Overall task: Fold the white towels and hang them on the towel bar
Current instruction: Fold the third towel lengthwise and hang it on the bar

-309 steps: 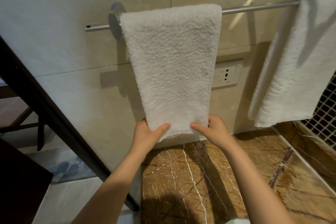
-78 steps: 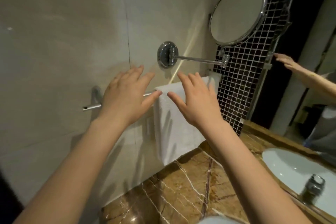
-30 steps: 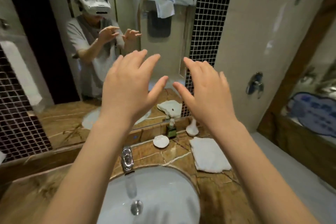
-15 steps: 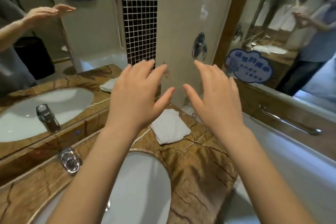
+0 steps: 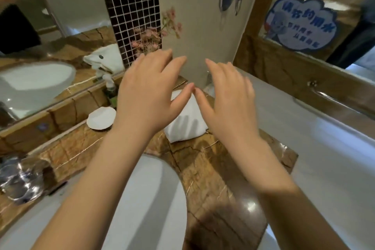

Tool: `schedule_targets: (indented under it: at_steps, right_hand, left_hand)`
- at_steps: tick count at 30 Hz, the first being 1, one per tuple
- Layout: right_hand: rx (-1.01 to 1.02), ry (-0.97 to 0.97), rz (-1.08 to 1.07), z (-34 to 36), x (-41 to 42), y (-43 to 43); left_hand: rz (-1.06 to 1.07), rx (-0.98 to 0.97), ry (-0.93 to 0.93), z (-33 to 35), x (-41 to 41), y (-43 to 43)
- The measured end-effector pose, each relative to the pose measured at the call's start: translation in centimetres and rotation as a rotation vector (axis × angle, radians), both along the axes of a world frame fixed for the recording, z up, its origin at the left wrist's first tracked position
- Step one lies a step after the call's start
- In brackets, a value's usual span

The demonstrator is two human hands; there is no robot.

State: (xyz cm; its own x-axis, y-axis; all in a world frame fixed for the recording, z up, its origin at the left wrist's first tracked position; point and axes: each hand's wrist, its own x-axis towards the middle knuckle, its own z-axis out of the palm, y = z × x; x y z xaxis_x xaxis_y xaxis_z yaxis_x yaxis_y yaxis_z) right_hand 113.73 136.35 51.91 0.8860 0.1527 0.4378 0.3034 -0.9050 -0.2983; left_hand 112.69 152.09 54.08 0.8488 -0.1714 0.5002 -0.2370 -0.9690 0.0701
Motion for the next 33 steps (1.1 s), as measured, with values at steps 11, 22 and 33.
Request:
schedule_targets:
  at_steps: [11,22,33]
  right_hand:
    - [-0.063,0.174,0.055,-12.2,6.0,0.2]
    - [-0.136,0.238,0.103,-20.5,9.0,1.0]
    - [-0.152,0.311,0.145,-20.7,8.9,1.1]
  left_hand:
    - [0.059,0.015,0.18,-12.4,4.5,0.7]
    - [0.015,0.054,0.407,-21.2,7.0,1.6]
    - [-0.105,0.038,0.427,-20.7,6.8,2.8]
